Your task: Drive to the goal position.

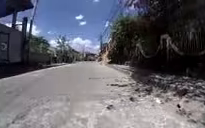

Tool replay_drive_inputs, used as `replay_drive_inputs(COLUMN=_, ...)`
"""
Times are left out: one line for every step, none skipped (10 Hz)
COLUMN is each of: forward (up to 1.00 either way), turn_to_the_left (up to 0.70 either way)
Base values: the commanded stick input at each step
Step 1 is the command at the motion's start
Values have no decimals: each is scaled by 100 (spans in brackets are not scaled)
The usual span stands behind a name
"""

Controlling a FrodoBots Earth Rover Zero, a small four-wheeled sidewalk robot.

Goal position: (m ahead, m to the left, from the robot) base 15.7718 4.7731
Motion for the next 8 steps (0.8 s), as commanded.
replay_drive_inputs(forward=100, turn_to_the_left=0)
replay_drive_inputs(forward=100, turn_to_the_left=0)
replay_drive_inputs(forward=100, turn_to_the_left=0)
replay_drive_inputs(forward=100, turn_to_the_left=0)
replay_drive_inputs(forward=100, turn_to_the_left=0)
replay_drive_inputs(forward=100, turn_to_the_left=0)
replay_drive_inputs(forward=100, turn_to_the_left=0)
replay_drive_inputs(forward=100, turn_to_the_left=0)
